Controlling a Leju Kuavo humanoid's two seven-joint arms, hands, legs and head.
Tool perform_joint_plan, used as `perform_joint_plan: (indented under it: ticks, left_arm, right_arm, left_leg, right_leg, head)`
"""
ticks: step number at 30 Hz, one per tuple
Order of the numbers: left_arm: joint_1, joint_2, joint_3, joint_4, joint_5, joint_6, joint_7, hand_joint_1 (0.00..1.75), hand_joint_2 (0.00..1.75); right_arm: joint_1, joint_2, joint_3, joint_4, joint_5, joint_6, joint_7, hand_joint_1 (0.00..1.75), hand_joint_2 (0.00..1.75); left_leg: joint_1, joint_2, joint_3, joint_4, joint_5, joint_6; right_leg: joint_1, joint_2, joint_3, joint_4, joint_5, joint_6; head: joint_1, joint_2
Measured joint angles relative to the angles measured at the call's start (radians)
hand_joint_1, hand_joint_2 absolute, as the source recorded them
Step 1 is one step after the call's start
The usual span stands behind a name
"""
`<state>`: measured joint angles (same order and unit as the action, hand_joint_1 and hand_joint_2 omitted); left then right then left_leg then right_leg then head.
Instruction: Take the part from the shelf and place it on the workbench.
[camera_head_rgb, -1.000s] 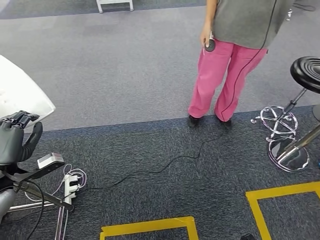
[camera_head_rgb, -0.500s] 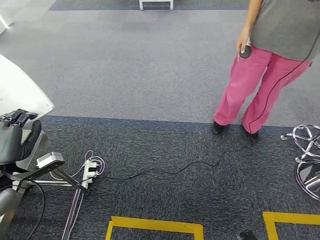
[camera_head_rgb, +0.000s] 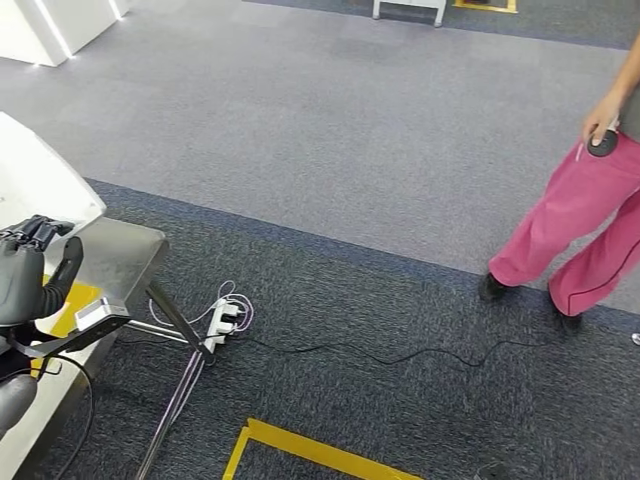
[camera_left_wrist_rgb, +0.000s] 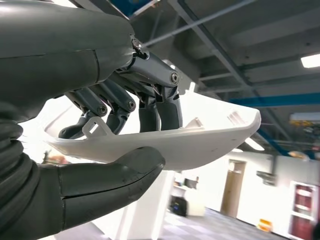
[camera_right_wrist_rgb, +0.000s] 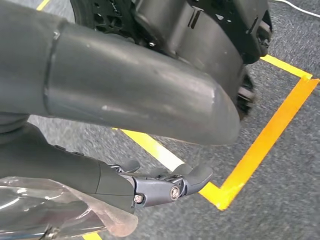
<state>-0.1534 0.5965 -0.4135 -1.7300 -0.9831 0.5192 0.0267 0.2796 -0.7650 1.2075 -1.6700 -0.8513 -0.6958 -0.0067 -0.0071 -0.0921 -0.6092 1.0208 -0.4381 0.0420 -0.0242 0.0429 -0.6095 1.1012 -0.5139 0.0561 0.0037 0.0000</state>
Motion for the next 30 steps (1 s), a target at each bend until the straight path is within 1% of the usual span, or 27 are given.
perform_joint_plan:
  ticks: [1,2,3,4,5,7,8,9,10,11,12,13,14,15,16,17,18,20,21,22,24,25,26,27,28,29,30]
  left_arm:
    - [-0.001,-0.001,0.0,0.0,-0.001,0.0,0.002,1.75,1.75]
    - [-0.002,-0.002,0.0,0.0,-0.002,-0.001,0.003,1.75,1.75]
    - [-0.002,-0.003,0.0,0.0,-0.003,-0.001,0.006,1.75,1.75]
    - [-0.003,-0.004,0.001,0.0,-0.003,-0.002,0.009,1.75,1.75]
    - [-0.002,-0.004,0.001,0.0,-0.004,-0.003,0.012,1.75,1.75]
    - [-0.007,-0.006,0.001,-0.001,-0.004,-0.004,0.016,1.75,1.75]
    - [-0.009,-0.008,0.002,-0.001,-0.004,-0.005,0.018,1.75,1.75]
    - [-0.012,-0.01,0.002,-0.001,-0.004,-0.005,0.02,1.75,1.75]
    - [-0.012,-0.012,0.002,-0.001,-0.004,-0.005,0.021,1.75,1.75]
    - [-0.01,-0.014,0.002,0.0,-0.004,-0.004,0.022,1.75,1.75]
    - [-0.008,-0.015,0.002,0.0,-0.003,-0.003,0.022,1.75,1.75]
    - [-0.006,-0.015,0.003,0.0,-0.001,0.0,0.02,1.75,1.75]
    - [-0.004,-0.015,0.004,0.0,0.002,0.003,0.017,1.75,1.75]
    - [-0.003,-0.014,0.007,0.001,0.005,0.006,0.015,1.75,1.75]
    - [-0.002,-0.014,0.009,0.001,0.007,0.009,0.012,1.75,1.75]
    - [-0.002,-0.014,0.01,0.001,0.008,0.012,0.011,1.75,1.75]
    - [0.0,-0.014,0.012,0.001,0.009,0.013,0.011,1.75,1.75]
    - [0.004,-0.013,0.013,0.002,0.009,0.015,0.01,1.75,1.75]
    - [0.005,-0.013,0.014,0.001,0.009,0.016,0.008,1.75,1.75]
    - [0.004,-0.013,0.015,0.001,0.009,0.017,0.007,1.75,1.75]
    - [-0.001,-0.015,0.015,0.001,0.008,0.014,0.007,1.75,1.75]
    - [-0.002,-0.017,0.015,0.001,0.007,0.011,0.01,1.75,1.75]
    - [-0.002,-0.02,0.014,0.001,0.007,0.008,0.012,1.75,1.75]
    - [-0.002,-0.022,0.014,0.001,0.006,0.007,0.014,1.75,1.75]
    - [-0.002,-0.024,0.013,0.001,0.006,0.007,0.015,1.75,1.75]
    - [-0.002,-0.026,0.013,0.001,0.005,0.007,0.016,1.75,1.75]
    - [-0.003,-0.027,0.013,0.001,0.005,0.007,0.017,1.75,1.75]
  right_arm:
    - [0.0,0.0,0.0,0.0,0.002,0.0,0.001,0.0,0.0]
    - [0.0,0.001,0.0,0.0,0.003,0.0,0.002,0.0,0.0]
    - [0.0,0.001,-0.001,0.001,0.006,0.0,0.004,0.0,0.0]
    - [0.0,0.001,-0.002,0.001,0.008,0.0,0.005,0.0,0.0]
    - [-0.001,0.002,-0.004,0.0,0.012,0.0,0.008,0.0,0.0]
    - [-0.001,0.004,-0.008,0.0,0.02,0.0,0.013,0.0,0.0]
    - [0.0,0.004,-0.01,-0.001,0.023,0.0,0.016,0.0,0.0]
    - [0.002,0.005,-0.01,-0.001,0.026,0.0,0.018,0.0,0.0]
    - [0.004,0.006,-0.011,-0.001,0.027,0.0,0.02,0.0,0.0]
    - [0.006,0.006,-0.011,-0.001,0.027,0.0,0.021,0.0,0.0]
    - [0.009,0.006,-0.013,-0.001,0.028,0.0,0.021,0.0,0.0]
    - [0.012,0.006,-0.014,-0.001,0.028,0.0,0.021,0.0,0.0]
    - [0.015,0.006,-0.016,-0.001,0.028,0.0,0.019,0.0,0.0]
    - [0.019,0.006,-0.017,-0.001,0.027,0.0,0.017,0.0,0.0]
    - [0.022,0.006,-0.017,-0.001,0.027,0.0,0.015,0.0,0.0]
    - [0.024,0.006,-0.017,-0.001,0.027,0.0,0.014,0.0,0.0]
    - [0.025,0.006,-0.017,0.0,0.027,0.0,0.014,0.0,0.0]
    - [0.024,0.006,-0.019,0.0,0.026,0.0,0.013,0.0,0.0]
    - [0.023,0.006,-0.02,-0.001,0.026,0.0,0.011,0.0,0.0]
    - [0.021,0.006,-0.021,-0.001,0.025,0.0,0.01,0.0,0.0]
    - [0.019,0.006,-0.023,-0.001,0.026,0.0,0.012,0.0,0.0]
    - [0.019,0.006,-0.024,-0.001,0.026,0.0,0.016,0.0,0.0]
    - [0.019,0.007,-0.025,0.0,0.027,0.0,0.019,0.0,0.0]
    - [0.02,0.007,-0.025,0.0,0.027,0.0,0.02,0.0,0.0]
    - [0.02,0.007,-0.026,0.0,0.028,0.0,0.02,0.0,0.0]
    - [0.02,0.008,-0.027,0.0,0.029,0.0,0.021,0.0,0.0]
    - [0.02,0.008,-0.029,0.0,0.03,0.0,0.022,0.0,0.0]
  left_leg:
    - [0.001,-0.013,-0.003,0.004,-0.001,-0.005]
    - [0.003,-0.026,-0.007,0.006,0.0,-0.011]
    - [0.005,-0.04,-0.012,0.007,0.002,-0.018]
    - [0.008,-0.051,-0.015,0.007,0.004,-0.024]
    - [0.009,-0.045,-0.017,0.009,0.004,-0.029]
    - [0.006,0.011,-0.035,0.053,-0.024,-0.039]
    - [0.006,0.046,-0.059,0.106,-0.052,-0.043]
    - [0.007,0.068,-0.091,0.175,-0.085,-0.046]
    - [0.009,0.076,-0.122,0.241,-0.11,-0.049]
    - [0.01,0.079,-0.144,0.285,-0.121,-0.05]
    - [0.011,0.079,-0.147,0.291,-0.112,-0.05]
    - [0.012,0.082,-0.129,0.256,-0.085,-0.048]
    - [0.011,0.093,-0.094,0.188,-0.049,-0.045]
    - [0.006,0.115,-0.057,0.117,-0.024,-0.041]
    - [0.0,0.133,-0.027,0.059,-0.008,-0.035]
    - [-0.005,0.147,-0.011,0.025,-0.003,-0.029]
    - [-0.01,0.149,-0.008,0.014,-0.008,-0.023]
    - [-0.01,0.124,-0.009,0.005,-0.004,-0.011]
    - [-0.008,0.112,-0.005,0.0,-0.002,-0.005]
    - [-0.005,0.102,-0.002,-0.005,0.0,0.0]
    - [-0.003,0.082,0.002,-0.008,0.001,0.008]
    - [-0.003,0.071,0.002,-0.008,0.001,0.011]
    - [-0.004,0.058,0.002,-0.008,0.0,0.011]
    - [-0.005,0.046,0.003,-0.008,0.0,0.012]
    - [-0.005,0.033,0.004,-0.007,0.0,0.012]
    - [-0.005,0.02,0.006,-0.007,-0.001,0.011]
    - [-0.004,0.008,0.007,-0.006,-0.001,0.009]
  right_leg:
    - [-0.002,0.021,0.023,-0.049,0.017,-0.002]
    - [-0.003,0.035,0.037,-0.075,0.02,-0.006]
    - [-0.001,0.035,0.043,-0.081,0.015,-0.011]
    - [0.0,0.024,0.047,-0.083,0.016,-0.016]
    - [0.001,0.013,0.05,-0.087,0.018,-0.022]
    - [0.001,-0.007,0.059,-0.094,0.02,-0.034]
    - [0.003,-0.017,0.062,-0.096,0.019,-0.038]
    - [0.004,-0.029,0.064,-0.096,0.018,-0.041]
    - [0.005,-0.04,0.065,-0.096,0.016,-0.043]
    - [0.006,-0.052,0.066,-0.096,0.014,-0.044]
    - [0.006,-0.064,0.068,-0.096,0.012,-0.044]
    - [0.006,-0.074,0.071,-0.096,0.009,-0.044]
    - [0.007,-0.085,0.076,-0.096,0.006,-0.042]
    - [0.009,-0.096,0.082,-0.096,0.002,-0.039]
    - [0.011,-0.107,0.085,-0.096,-0.003,-0.035]
    - [0.013,-0.118,0.088,-0.096,-0.007,-0.03]
    - [0.015,-0.129,0.09,-0.097,-0.009,-0.025]
    - [0.014,-0.149,0.094,-0.1,-0.016,-0.014]
    - [0.013,-0.141,0.093,-0.093,-0.026,-0.009]
    - [0.012,-0.121,0.082,-0.068,-0.043,-0.005]
    - [0.011,-0.067,0.023,0.05,-0.098,-0.002]
    - [0.011,-0.053,-0.018,0.123,-0.124,-0.002]
    - [0.011,-0.047,-0.053,0.178,-0.137,-0.002]
    - [0.011,-0.045,-0.072,0.198,-0.128,-0.003]
    - [0.012,-0.042,-0.071,0.176,-0.099,-0.004]
    - [0.011,-0.035,-0.051,0.117,-0.056,-0.006]
    - [0.01,-0.013,-0.022,0.044,-0.016,-0.008]
  head:
    - [0.0,0.0]
    - [0.0,0.0]
    - [-0.001,0.0]
    - [-0.001,0.0]
    - [-0.001,0.0]
    - [-0.005,0.0]
    - [-0.007,0.0]
    - [-0.009,0.0]
    - [-0.009,0.0]
    - [-0.009,0.0]
    - [-0.009,0.0]
    - [-0.009,0.0]
    - [-0.009,0.0]
    - [-0.009,0.0]
    - [-0.009,0.0]
    - [-0.008,0.0]
    - [-0.008,0.0]
    - [-0.007,0.0]
    - [-0.006,0.0]
    - [-0.004,0.0]
    - [0.002,0.0]
    - [0.004,0.0]
    - [0.005,0.0]
    - [0.005,0.0]
    - [0.005,0.0]
    - [0.005,0.0]
    - [0.005,0.0]
